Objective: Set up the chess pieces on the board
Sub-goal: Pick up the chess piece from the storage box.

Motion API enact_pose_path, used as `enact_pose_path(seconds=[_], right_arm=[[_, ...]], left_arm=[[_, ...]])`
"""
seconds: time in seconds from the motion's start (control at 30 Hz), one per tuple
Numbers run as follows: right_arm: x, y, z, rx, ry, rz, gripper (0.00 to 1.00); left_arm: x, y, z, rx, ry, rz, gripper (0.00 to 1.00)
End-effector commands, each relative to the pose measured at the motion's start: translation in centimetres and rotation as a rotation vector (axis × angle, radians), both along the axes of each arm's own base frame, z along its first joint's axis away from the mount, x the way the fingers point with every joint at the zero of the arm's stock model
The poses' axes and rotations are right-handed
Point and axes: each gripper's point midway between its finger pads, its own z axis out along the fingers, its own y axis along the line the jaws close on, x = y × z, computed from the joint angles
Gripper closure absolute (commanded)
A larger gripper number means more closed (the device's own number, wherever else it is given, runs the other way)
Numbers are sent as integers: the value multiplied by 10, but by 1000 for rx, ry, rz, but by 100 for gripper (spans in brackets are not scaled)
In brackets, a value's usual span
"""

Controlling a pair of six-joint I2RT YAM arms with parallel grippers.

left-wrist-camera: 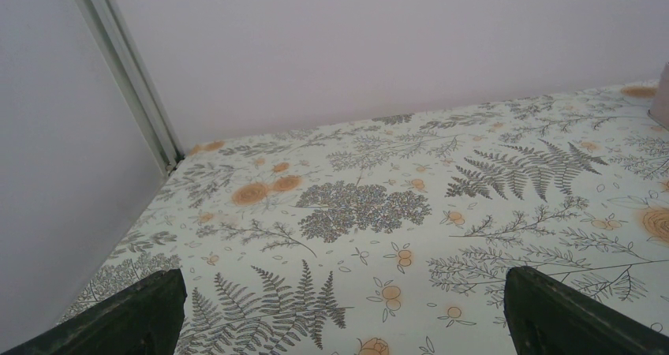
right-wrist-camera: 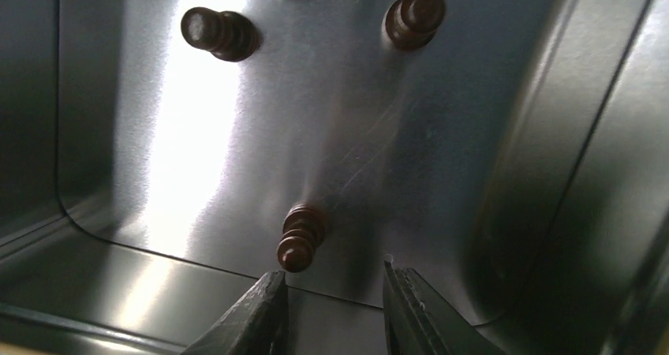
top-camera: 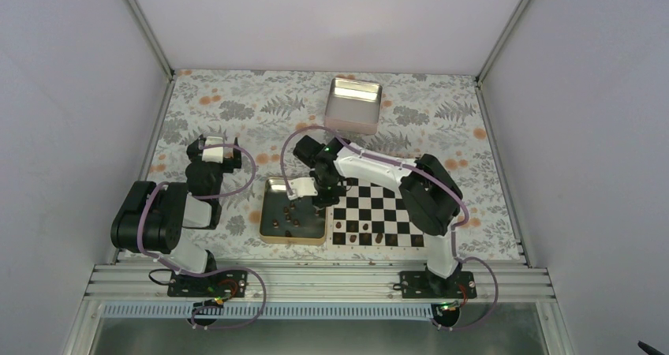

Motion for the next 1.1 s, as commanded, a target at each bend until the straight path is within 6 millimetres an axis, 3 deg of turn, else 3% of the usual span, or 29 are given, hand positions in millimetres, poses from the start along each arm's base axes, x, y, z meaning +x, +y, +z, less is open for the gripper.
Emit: enact_pose_path(seconds=[0.0, 0.7, 0.93, 1.07], right_arm=[[-8, 0, 0, -30, 24, -12, 67], [-18, 8, -24, -68, 46, 8, 68], [-12, 16, -15, -51, 27, 1, 89], [-12, 21, -2, -13, 22, 0, 94]], left_arm=[[1, -3, 11, 1, -48, -12, 0], [2, -2, 12, 1, -49, -11, 0], [2, -2, 12, 1, -50, -11, 0], [2, -3, 12, 1, -49, -11, 0]])
